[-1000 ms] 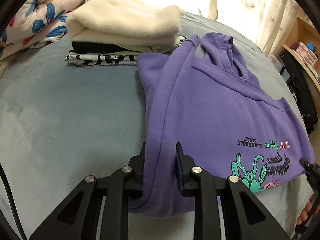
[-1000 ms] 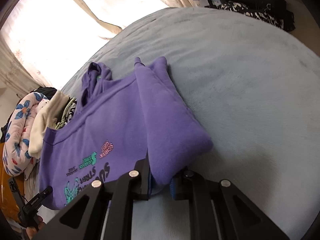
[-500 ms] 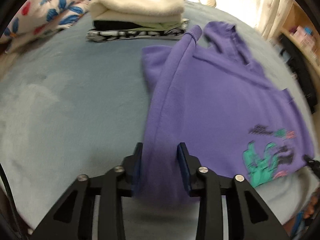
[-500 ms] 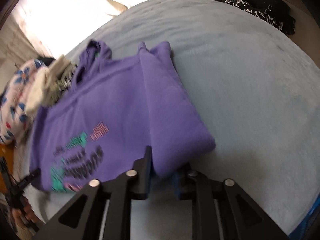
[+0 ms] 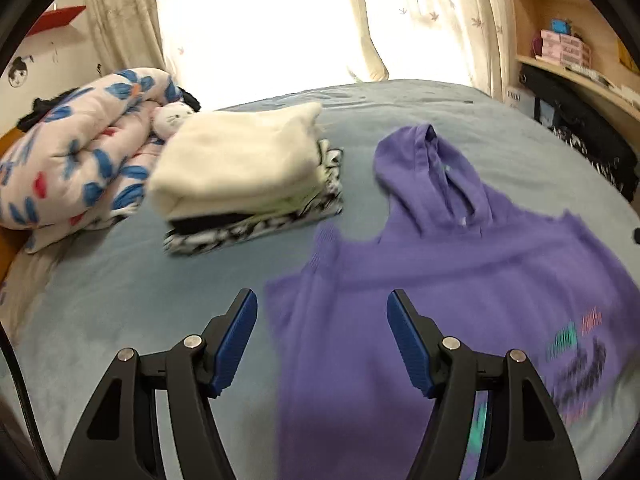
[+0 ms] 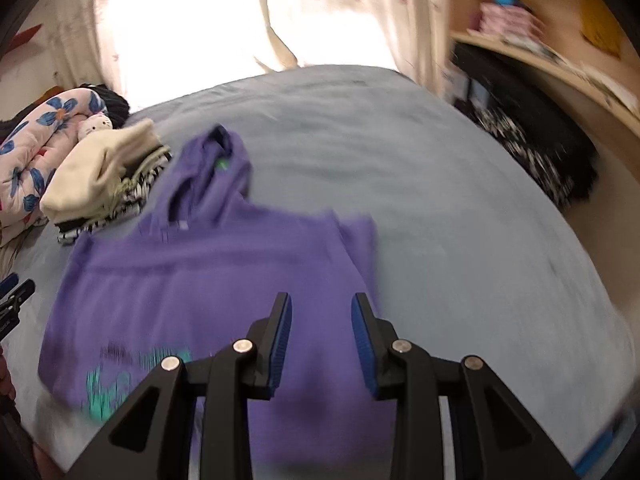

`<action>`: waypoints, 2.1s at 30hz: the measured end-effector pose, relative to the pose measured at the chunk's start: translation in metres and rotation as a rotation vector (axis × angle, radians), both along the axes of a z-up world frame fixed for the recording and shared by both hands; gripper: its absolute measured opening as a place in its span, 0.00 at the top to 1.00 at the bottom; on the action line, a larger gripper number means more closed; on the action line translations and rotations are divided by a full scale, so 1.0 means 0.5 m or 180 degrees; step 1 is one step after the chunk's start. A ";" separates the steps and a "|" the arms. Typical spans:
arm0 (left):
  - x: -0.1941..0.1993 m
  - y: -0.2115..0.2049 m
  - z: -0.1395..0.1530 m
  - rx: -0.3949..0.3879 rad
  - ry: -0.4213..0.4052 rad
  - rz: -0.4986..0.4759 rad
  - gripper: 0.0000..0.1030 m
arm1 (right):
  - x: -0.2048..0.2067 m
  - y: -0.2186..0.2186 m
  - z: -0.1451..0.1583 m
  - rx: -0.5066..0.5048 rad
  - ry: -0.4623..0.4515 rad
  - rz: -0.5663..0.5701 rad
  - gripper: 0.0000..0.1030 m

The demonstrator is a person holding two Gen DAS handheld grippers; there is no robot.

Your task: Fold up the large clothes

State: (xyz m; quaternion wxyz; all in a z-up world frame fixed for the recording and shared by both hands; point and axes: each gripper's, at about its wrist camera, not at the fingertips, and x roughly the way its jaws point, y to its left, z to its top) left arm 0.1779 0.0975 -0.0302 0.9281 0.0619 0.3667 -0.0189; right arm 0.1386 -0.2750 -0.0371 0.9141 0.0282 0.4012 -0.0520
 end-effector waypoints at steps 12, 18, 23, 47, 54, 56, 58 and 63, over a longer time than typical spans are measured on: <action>0.244 0.051 -0.189 -0.0162 0.0503 0.0444 0.83 | 0.230 -0.011 -0.188 -0.0291 0.0439 -0.0070 0.82; 0.250 0.084 -0.220 -0.0417 0.0586 0.0473 0.82 | 0.207 -0.085 -0.202 0.0076 0.0379 -0.0170 1.00; 0.250 0.077 -0.218 -0.0347 0.0559 0.0468 0.79 | 0.210 -0.070 -0.197 0.0000 0.0386 -0.0158 1.00; 0.148 0.007 -0.088 -0.0289 0.0867 -0.0040 0.60 | 0.138 0.018 -0.090 0.0540 0.0571 0.0300 0.97; 0.216 -0.059 0.021 -0.0125 0.0628 -0.0317 0.44 | 0.219 0.058 0.006 0.0478 0.0425 0.0535 0.96; 0.252 -0.079 0.042 -0.0110 0.0585 -0.0365 0.44 | 0.252 0.066 0.033 0.0473 0.0342 0.0574 0.90; 0.296 -0.098 0.053 -0.0091 0.0548 -0.0359 0.44 | 0.291 0.074 0.059 0.0502 0.0246 0.0602 0.87; 0.429 -0.142 0.036 -0.0180 0.0677 -0.0393 0.44 | 0.422 0.083 0.071 0.0688 0.0242 0.0637 0.75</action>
